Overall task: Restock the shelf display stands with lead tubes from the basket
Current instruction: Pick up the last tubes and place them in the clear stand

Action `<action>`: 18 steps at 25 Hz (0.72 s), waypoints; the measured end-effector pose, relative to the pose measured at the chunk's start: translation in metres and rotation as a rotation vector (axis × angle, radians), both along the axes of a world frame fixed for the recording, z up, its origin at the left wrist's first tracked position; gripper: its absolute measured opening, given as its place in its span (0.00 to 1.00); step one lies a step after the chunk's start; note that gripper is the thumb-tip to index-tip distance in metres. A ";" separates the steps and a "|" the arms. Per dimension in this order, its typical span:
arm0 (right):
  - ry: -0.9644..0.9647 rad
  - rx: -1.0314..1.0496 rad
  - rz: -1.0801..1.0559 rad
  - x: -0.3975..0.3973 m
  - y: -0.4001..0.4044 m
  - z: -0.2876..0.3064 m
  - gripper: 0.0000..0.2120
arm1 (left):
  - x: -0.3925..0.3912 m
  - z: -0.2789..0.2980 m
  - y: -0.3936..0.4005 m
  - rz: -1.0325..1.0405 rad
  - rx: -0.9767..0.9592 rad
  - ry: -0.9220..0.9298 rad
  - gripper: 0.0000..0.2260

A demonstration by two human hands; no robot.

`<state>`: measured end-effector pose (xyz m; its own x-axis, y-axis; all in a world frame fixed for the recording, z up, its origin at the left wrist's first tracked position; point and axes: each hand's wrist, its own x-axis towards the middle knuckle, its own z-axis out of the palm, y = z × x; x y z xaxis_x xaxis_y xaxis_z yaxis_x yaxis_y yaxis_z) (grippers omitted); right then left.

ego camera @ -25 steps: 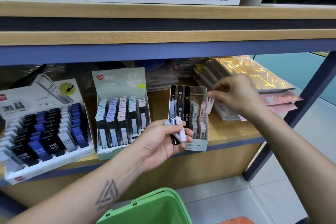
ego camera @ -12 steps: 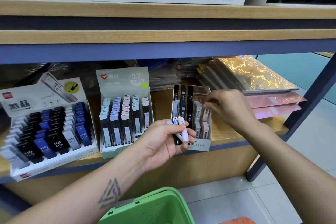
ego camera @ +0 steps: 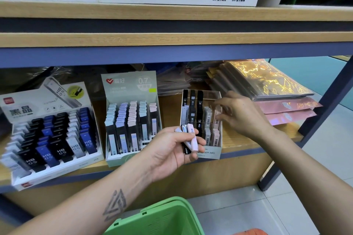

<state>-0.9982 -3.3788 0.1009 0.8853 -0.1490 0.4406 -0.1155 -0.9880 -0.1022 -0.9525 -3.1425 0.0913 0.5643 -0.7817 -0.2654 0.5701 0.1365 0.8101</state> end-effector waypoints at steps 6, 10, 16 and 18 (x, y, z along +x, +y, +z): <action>0.045 -0.036 0.037 0.003 0.003 -0.001 0.10 | 0.000 -0.002 0.001 -0.008 0.006 -0.002 0.08; 0.075 -0.064 0.041 0.004 0.004 0.004 0.07 | 0.000 -0.001 0.002 -0.004 0.005 -0.006 0.08; 0.192 -0.092 0.060 0.006 0.007 0.003 0.07 | 0.000 -0.003 0.003 -0.018 0.010 -0.005 0.07; 0.226 -0.099 0.052 0.006 0.007 0.003 0.07 | 0.001 -0.004 0.004 -0.020 0.011 -0.008 0.07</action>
